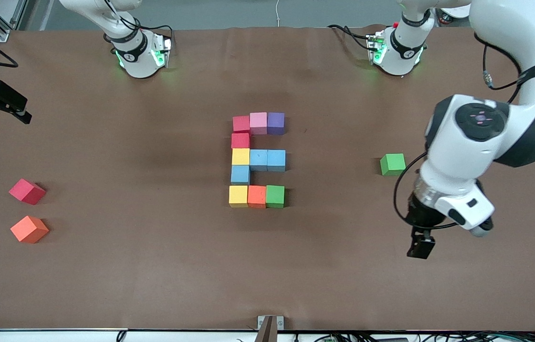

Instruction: Arrange 11 blocks into digit 3

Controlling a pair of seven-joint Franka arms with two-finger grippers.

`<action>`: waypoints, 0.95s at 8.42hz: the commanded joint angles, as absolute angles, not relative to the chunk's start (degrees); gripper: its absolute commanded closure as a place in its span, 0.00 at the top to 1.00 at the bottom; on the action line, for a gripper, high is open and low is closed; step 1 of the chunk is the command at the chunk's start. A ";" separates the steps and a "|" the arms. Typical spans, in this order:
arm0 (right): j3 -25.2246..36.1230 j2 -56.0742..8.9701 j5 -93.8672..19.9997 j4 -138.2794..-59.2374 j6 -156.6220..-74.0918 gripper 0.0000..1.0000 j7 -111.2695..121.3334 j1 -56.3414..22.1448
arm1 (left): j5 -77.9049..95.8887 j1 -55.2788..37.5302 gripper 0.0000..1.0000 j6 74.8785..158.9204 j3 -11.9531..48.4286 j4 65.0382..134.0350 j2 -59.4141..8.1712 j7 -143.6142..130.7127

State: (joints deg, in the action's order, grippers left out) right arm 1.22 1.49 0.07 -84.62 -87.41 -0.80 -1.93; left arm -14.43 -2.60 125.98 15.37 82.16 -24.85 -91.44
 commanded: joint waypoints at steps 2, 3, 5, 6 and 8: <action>1.05 1.76 0.79 -84.64 -87.10 1.00 -2.02 -1.85 | -2.66 -2.11 1.00 126.48 6.97 95.50 -12.07 -57.25; 1.14 1.76 0.79 -84.64 -87.19 1.00 -2.02 -1.93 | -1.24 -0.98 1.00 124.13 5.90 97.80 -9.17 -45.73; 1.14 1.76 0.79 -84.64 -87.19 1.00 -2.02 -1.85 | -1.14 2.36 1.00 113.96 5.36 96.95 -5.64 -27.85; 1.14 1.76 0.79 -84.64 -87.19 1.00 -2.02 -1.85 | -1.14 4.46 1.00 107.38 5.71 94.59 -4.76 -23.60; 1.14 1.76 0.79 -84.55 -87.27 1.00 -2.02 -1.85 | 0.69 5.53 1.00 99.78 5.71 94.21 0.67 -18.73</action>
